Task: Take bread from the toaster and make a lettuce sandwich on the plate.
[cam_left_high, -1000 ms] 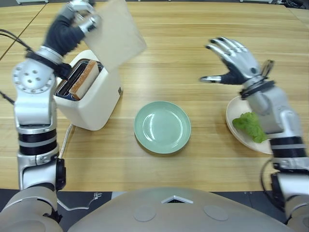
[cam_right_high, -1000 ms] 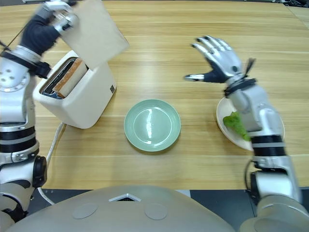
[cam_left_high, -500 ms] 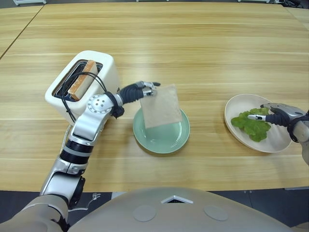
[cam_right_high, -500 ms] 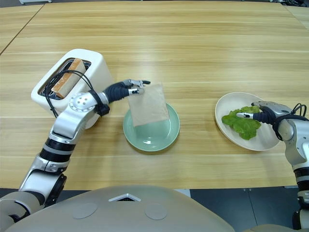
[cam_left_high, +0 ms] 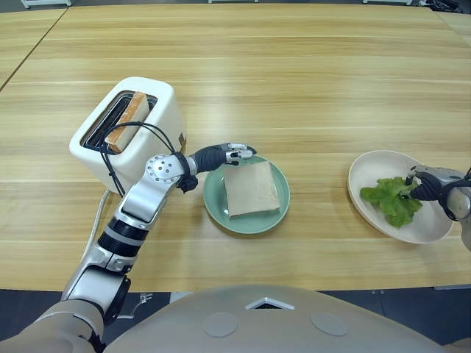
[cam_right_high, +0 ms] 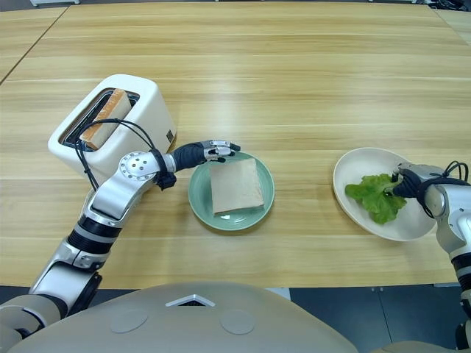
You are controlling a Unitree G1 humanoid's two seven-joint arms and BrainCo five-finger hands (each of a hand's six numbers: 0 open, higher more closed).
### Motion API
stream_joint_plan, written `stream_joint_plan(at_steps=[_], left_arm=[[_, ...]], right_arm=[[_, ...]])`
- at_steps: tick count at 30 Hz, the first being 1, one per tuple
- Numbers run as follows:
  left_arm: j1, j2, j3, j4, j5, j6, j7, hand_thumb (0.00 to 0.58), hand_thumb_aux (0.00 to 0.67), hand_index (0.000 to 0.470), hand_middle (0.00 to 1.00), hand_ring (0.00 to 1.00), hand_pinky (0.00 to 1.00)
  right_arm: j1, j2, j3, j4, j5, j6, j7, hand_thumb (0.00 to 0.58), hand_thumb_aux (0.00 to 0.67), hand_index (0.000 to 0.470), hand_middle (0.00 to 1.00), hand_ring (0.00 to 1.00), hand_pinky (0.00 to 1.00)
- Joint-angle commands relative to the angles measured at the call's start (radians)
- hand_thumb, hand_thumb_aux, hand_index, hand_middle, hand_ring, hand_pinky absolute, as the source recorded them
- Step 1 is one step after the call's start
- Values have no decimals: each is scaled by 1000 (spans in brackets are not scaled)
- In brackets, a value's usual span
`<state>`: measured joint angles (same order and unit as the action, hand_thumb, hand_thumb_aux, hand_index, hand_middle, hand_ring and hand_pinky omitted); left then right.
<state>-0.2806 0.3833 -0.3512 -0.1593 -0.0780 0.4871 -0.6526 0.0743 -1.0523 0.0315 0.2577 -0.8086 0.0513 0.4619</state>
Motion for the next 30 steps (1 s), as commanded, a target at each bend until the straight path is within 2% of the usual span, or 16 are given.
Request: stream_joint_plan(at_steps=[1, 7, 12, 15, 24, 30], left_arm=[[0, 13, 13, -18, 2, 17, -5, 0, 0, 0, 0, 0, 0], [-13, 15, 32, -45, 2, 23, -1, 0, 0, 0, 0, 0, 0], [-26, 15, 44, -63, 3, 26, -1, 0, 0, 0, 0, 0, 0], [-35, 12, 45, -64, 5, 26, 0, 0, 0, 0, 0, 0, 0], [-70, -3, 40, -35, 15, 14, 7, 0, 0, 0, 0, 0, 0], [-94, -5, 70, -40, 13, 6, 28, 0, 0, 0, 0, 0, 0]], right_arm=[[-2, -5, 46, -8, -20, -7, -14, 580, 670, 470, 0, 0, 0], [-54, -29, 10, -115, -52, -63, -205, 580, 670, 470, 0, 0, 0], [-70, 25, 11, -308, 27, -255, -323, 580, 670, 470, 0, 0, 0], [-46, 44, -12, -400, 96, -363, -356, 580, 670, 470, 0, 0, 0], [-48, 95, -72, -527, 140, -540, -428, 580, 670, 470, 0, 0, 0], [-120, 199, -20, -520, 158, -629, -461, 580, 670, 470, 0, 0, 0]])
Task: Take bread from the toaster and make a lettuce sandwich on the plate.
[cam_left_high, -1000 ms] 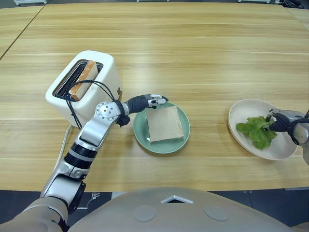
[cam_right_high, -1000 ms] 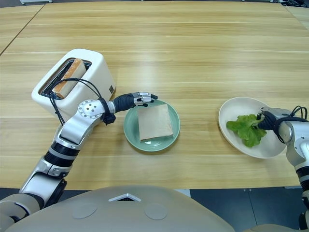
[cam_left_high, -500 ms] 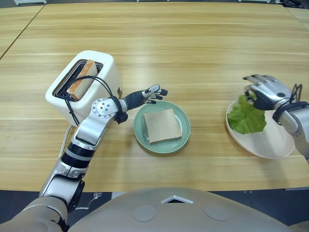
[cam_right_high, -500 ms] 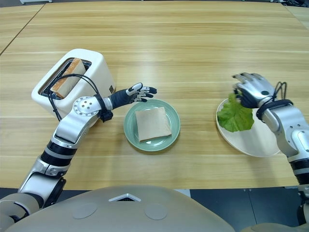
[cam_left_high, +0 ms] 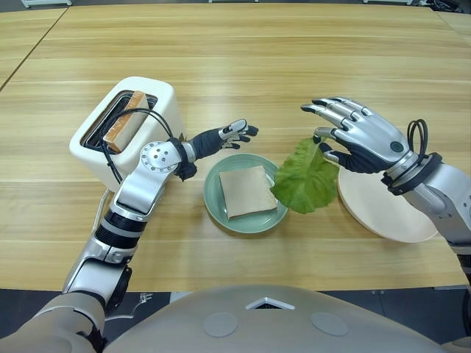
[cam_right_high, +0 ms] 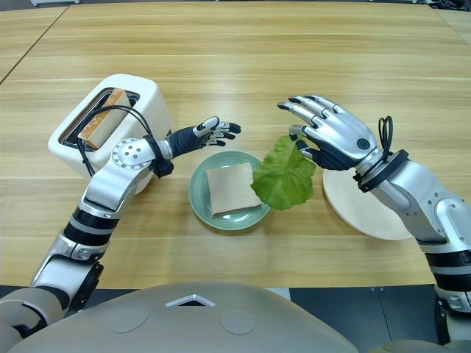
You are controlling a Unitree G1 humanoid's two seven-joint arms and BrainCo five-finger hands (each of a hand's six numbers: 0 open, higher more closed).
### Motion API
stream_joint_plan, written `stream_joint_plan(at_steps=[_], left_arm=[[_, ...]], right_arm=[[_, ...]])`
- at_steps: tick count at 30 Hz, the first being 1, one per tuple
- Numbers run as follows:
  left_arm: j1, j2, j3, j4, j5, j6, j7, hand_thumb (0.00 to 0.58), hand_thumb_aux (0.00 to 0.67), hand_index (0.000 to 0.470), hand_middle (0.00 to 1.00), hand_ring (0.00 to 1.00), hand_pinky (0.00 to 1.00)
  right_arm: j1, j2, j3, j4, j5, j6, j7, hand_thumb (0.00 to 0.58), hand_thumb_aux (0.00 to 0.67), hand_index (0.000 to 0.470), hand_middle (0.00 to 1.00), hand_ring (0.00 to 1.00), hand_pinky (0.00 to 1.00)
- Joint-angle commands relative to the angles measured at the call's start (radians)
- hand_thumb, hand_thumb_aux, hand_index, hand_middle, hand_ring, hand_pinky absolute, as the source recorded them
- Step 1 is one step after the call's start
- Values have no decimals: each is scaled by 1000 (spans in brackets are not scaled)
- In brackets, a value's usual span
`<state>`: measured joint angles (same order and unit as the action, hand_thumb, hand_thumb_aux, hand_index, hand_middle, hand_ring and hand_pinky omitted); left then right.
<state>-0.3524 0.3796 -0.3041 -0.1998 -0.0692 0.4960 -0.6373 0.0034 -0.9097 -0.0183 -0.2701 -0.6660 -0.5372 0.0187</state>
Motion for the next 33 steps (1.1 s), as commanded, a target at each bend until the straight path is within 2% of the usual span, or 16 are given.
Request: stream_joint_plan(at_steps=[1, 4, 9, 14, 19, 23, 24, 25, 26, 33], left_arm=[[-26, -1, 27, 0, 6, -5, 17, 0, 0, 0, 0, 0, 0], [-40, 2, 50, -8, 15, -15, 40, 0, 0, 0, 0, 0, 0], [-90, 12, 135, -54, 40, -49, 127, 0, 0, 0, 0, 0, 0], [-103, 38, 161, -115, 71, -67, 153, 0, 0, 0, 0, 0, 0], [-109, 116, 168, -170, 168, -109, 174, 0, 0, 0, 0, 0, 0], [-76, 227, 144, -244, 303, -145, 156, 0, 0, 0, 0, 0, 0], [-62, 253, 143, -258, 327, -148, 143, 0, 0, 0, 0, 0, 0], [-41, 291, 150, -271, 356, -155, 130, 0, 0, 0, 0, 0, 0], [-24, 331, 162, -277, 397, -162, 127, 0, 0, 0, 0, 0, 0], [137, 573, 323, -238, 611, -189, 114, 0, 0, 0, 0, 0, 0]], right_arm=[[-59, 77, 44, 10, 28, -52, -15, 580, 670, 470, 0, 0, 0], [-89, 142, 109, 50, 50, -91, 1, 580, 670, 470, 0, 0, 0], [-166, 234, 247, 252, -17, -143, 12, 580, 670, 470, 0, 0, 0], [-240, 292, 309, 439, -133, -164, -95, 580, 670, 470, 0, 0, 0], [-294, 335, 374, 556, -222, -179, -189, 580, 670, 470, 0, 0, 0], [-329, 371, 393, 608, -258, -162, -276, 580, 670, 470, 0, 0, 0], [-336, 374, 404, 622, -273, -157, -289, 548, 512, 359, 0, 0, 0], [-338, 375, 414, 635, -276, -159, -294, 436, 336, 236, 0, 0, 0], [-339, 375, 419, 642, -278, -160, -302, 0, 0, 0, 0, 0, 0], [-332, 374, 357, 601, -205, -148, -359, 0, 0, 0, 0, 0, 0]])
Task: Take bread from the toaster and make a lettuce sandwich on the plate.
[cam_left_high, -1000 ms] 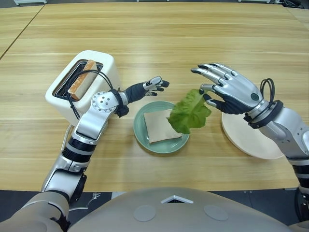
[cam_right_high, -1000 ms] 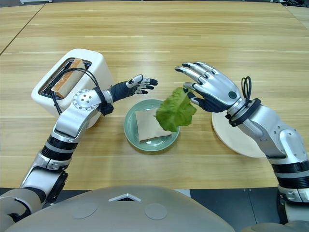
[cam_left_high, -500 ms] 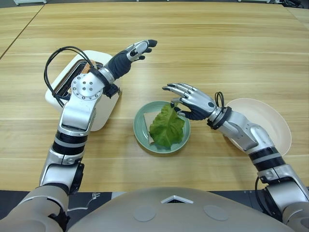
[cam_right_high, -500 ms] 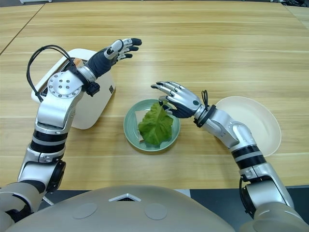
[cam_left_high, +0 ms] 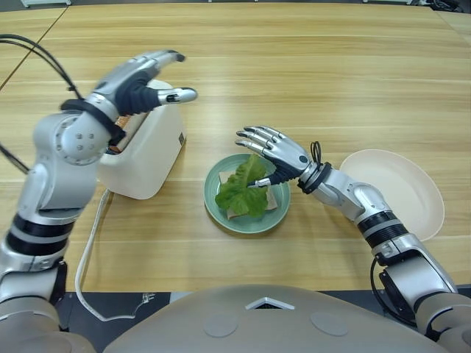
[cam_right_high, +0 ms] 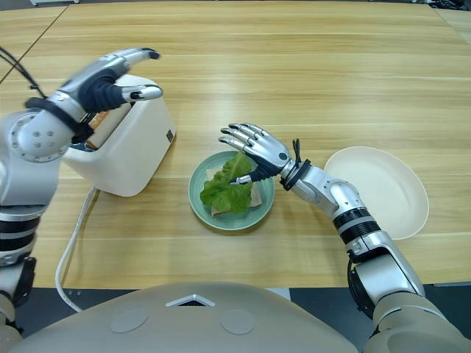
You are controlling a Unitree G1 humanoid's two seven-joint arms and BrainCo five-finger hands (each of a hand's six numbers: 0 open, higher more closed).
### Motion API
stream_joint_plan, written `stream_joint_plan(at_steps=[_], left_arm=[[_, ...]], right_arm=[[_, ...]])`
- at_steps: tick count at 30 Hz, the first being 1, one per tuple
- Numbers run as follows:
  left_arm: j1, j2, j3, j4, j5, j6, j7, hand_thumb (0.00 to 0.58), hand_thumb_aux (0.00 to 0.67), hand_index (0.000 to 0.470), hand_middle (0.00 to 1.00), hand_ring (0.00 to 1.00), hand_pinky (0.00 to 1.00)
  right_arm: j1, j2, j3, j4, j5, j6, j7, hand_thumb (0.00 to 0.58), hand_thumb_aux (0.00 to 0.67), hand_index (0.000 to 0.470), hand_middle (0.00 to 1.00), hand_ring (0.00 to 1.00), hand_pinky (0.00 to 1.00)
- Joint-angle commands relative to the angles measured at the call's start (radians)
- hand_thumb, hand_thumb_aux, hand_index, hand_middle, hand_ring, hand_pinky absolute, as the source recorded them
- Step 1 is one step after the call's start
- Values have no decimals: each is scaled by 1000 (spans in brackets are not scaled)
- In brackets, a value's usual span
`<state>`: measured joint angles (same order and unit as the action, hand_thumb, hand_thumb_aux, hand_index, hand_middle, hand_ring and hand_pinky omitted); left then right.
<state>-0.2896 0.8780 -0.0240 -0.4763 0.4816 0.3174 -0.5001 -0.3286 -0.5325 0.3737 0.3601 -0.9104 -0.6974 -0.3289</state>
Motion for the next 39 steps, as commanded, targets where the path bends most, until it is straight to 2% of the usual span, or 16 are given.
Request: stream_joint_plan(at_steps=[1, 5, 10, 11, 12, 13, 14, 15, 16, 22, 26, 30, 34, 39], left_arm=[[87, 89, 47, 56, 79, -14, -25, 0, 0, 0, 0, 0, 0], [118, 124, 51, 112, 150, -10, -21, 0, 0, 0, 0, 0, 0], [120, 124, -5, 180, 209, -12, -57, 0, 0, 0, 0, 0, 0], [123, 119, -19, 183, 210, -18, -69, 294, 200, 140, 0, 0, 0], [122, 112, -28, 184, 208, -26, -75, 485, 399, 280, 0, 0, 0], [121, 106, -32, 183, 204, -30, -81, 541, 497, 348, 0, 0, 0], [119, 103, -34, 182, 201, -34, -84, 569, 578, 405, 0, 0, 0], [117, 100, -34, 183, 197, -39, -87, 580, 657, 461, 0, 0, 0], [116, 95, -32, 181, 192, -44, -87, 580, 670, 470, 0, 0, 0], [47, 41, 19, 175, 152, -67, -32, 580, 670, 470, 0, 0, 0], [-95, -73, 142, 93, 25, -63, 72, 580, 670, 470, 0, 0, 0], [-132, -146, 205, 24, -116, -41, 63, 580, 670, 470, 0, 0, 0], [-121, -201, 171, 10, -261, -20, -4, 580, 670, 470, 0, 0, 0], [-121, -325, 26, 112, -447, 8, -115, 580, 670, 470, 0, 0, 0]], right_arm=[[6, -6, -39, -39, 39, 16, -16, 0, 0, 0, 0, 0, 0], [19, -13, -47, -64, 46, 23, -18, 0, 0, 0, 0, 0, 0], [27, -21, -46, -76, 48, 24, -20, 0, 0, 0, 0, 0, 0], [29, -23, -48, -80, 50, 25, -19, 0, 0, 0, 0, 0, 0], [29, -25, -49, -80, 51, 25, -21, 0, 0, 0, 0, 0, 0], [30, -27, -51, -80, 52, 25, -22, 0, 0, 0, 0, 0, 0], [31, -29, -53, -82, 53, 26, -22, 0, 0, 0, 0, 0, 0], [32, -30, -55, -82, 53, 27, -23, 0, 0, 0, 0, 0, 0], [32, -30, -55, -83, 53, 27, -23, 0, 0, 0, 0, 0, 0], [40, -32, -65, -92, 52, 34, -25, 0, 0, 0, 0, 0, 0], [39, -34, -73, -95, 54, 37, -31, 0, 0, 0, 0, 0, 0], [27, -32, -77, -88, 58, 40, -33, 0, 0, 0, 0, 0, 0], [11, -29, -90, -75, 75, 44, -34, 0, 0, 0, 0, 0, 0], [-5, -36, -151, -60, 152, 54, -26, 0, 0, 0, 0, 0, 0]])
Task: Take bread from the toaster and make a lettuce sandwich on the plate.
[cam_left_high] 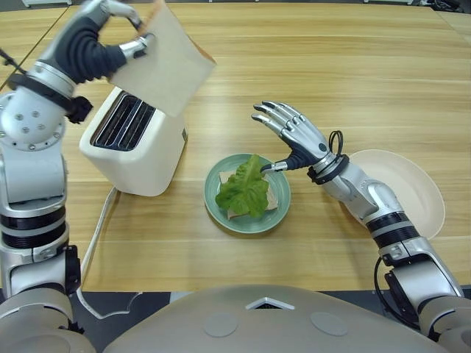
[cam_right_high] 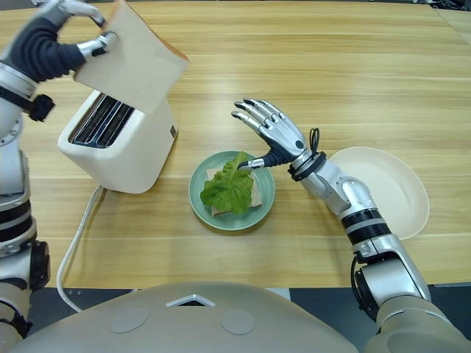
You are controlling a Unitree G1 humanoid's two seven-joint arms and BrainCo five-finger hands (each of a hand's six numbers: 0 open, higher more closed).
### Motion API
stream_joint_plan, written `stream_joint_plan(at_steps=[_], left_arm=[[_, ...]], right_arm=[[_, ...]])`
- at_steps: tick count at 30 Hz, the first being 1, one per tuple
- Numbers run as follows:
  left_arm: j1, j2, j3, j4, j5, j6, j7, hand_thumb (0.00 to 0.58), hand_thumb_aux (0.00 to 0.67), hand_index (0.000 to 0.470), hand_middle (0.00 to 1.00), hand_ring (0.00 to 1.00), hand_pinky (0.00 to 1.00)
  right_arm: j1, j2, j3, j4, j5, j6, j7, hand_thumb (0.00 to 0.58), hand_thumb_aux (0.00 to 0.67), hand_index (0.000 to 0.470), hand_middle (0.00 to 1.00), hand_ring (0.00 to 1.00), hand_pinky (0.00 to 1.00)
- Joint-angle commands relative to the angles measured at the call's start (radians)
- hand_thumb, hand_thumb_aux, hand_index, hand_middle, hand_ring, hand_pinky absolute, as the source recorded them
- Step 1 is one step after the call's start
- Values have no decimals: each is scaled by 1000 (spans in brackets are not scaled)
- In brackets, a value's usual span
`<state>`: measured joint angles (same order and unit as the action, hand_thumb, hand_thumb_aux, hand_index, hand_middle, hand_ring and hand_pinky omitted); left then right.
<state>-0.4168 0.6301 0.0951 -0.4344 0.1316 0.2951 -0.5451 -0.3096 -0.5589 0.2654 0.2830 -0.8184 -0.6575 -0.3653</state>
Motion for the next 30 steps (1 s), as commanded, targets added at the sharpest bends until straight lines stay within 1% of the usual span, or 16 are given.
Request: stream_joint_plan(at_steps=[1, 5, 8, 12, 15, 18, 20, 23, 27, 30], left_arm=[[9, -102, -128, 104, -114, 30, -83, 580, 670, 470, 0, 0, 0], [21, -179, -274, 220, -156, 56, -159, 580, 670, 470, 0, 0, 0], [26, -212, -345, 283, -196, 83, -229, 580, 670, 470, 0, 0, 0], [5, -199, -390, 322, -206, 99, -296, 580, 670, 470, 0, 0, 0], [-25, -189, -417, 350, -170, 89, -303, 580, 670, 470, 0, 0, 0], [-64, -184, -460, 412, -74, 17, -256, 580, 670, 470, 0, 0, 0], [-90, -190, -496, 469, 2, -62, -216, 580, 670, 470, 0, 0, 0], [-114, -212, -561, 566, 82, -155, -200, 580, 670, 470, 0, 0, 0], [-132, -252, -621, 693, 140, -239, -194, 580, 670, 470, 0, 0, 0], [-143, -272, -631, 757, 159, -277, -185, 580, 670, 470, 0, 0, 0]], right_arm=[[-29, -12, -60, 23, 82, 20, 14, 0, 0, 0, 0, 0, 0], [-44, -20, -128, 49, 166, 48, 30, 0, 0, 0, 0, 0, 0], [-51, -20, -164, 66, 227, 62, 54, 0, 0, 0, 0, 0, 0], [-58, -17, -174, 77, 249, 65, 72, 0, 0, 0, 0, 0, 0], [-59, -11, -171, 80, 246, 64, 78, 0, 0, 0, 0, 0, 0], [-55, -9, -166, 76, 243, 60, 85, 0, 0, 0, 0, 0, 0], [-54, -7, -162, 72, 242, 56, 92, 0, 0, 0, 0, 0, 0], [-53, -9, -150, 74, 221, 53, 92, 0, 0, 0, 0, 0, 0], [-52, -10, -145, 81, 218, 46, 92, 0, 0, 0, 0, 0, 0], [-49, -13, -145, 80, 218, 42, 93, 0, 0, 0, 0, 0, 0]])
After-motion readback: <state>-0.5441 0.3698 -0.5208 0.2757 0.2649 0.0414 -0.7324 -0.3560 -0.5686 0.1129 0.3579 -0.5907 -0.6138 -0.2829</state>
